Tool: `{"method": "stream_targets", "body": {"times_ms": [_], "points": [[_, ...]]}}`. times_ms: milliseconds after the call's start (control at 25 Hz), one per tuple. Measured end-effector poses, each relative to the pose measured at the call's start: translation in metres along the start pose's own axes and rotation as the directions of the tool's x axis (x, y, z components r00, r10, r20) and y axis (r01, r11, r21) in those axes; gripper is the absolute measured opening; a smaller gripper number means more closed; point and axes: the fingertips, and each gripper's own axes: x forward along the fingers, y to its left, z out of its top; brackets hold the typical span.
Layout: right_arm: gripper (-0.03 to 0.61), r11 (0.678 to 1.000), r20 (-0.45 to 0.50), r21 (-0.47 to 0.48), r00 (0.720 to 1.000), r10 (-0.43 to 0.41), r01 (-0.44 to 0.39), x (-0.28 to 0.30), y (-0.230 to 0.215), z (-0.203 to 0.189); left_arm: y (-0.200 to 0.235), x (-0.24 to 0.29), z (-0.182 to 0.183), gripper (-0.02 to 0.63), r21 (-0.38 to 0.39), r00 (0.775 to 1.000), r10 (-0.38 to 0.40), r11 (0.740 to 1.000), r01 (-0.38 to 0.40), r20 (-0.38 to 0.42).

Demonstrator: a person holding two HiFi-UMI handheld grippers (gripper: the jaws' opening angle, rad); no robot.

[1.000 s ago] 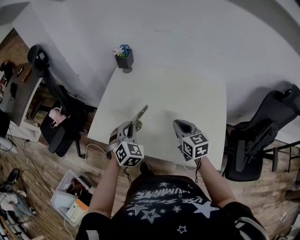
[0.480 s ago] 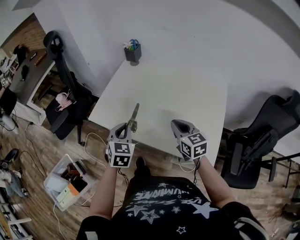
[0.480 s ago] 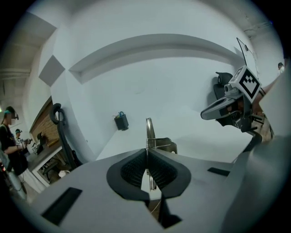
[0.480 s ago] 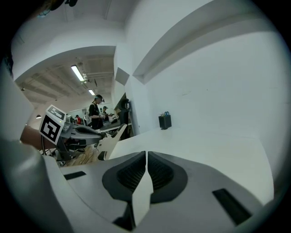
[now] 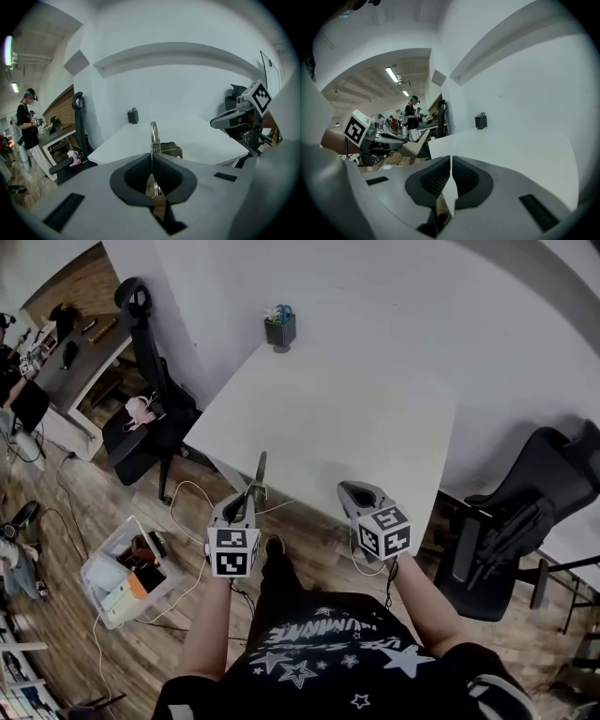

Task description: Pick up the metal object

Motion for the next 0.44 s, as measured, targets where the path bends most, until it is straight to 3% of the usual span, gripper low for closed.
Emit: {"method": "stream_targets", "body": {"times_ms": [440], "points": [[0.049, 0.998, -0.023, -0.034, 0.998, 0.054, -0.055, -0.064, 0.046, -0.046, -0.046, -0.081, -0.047, 0.025, -0.073, 1.0, 0.029, 0.997, -0.028, 0.012]]}}
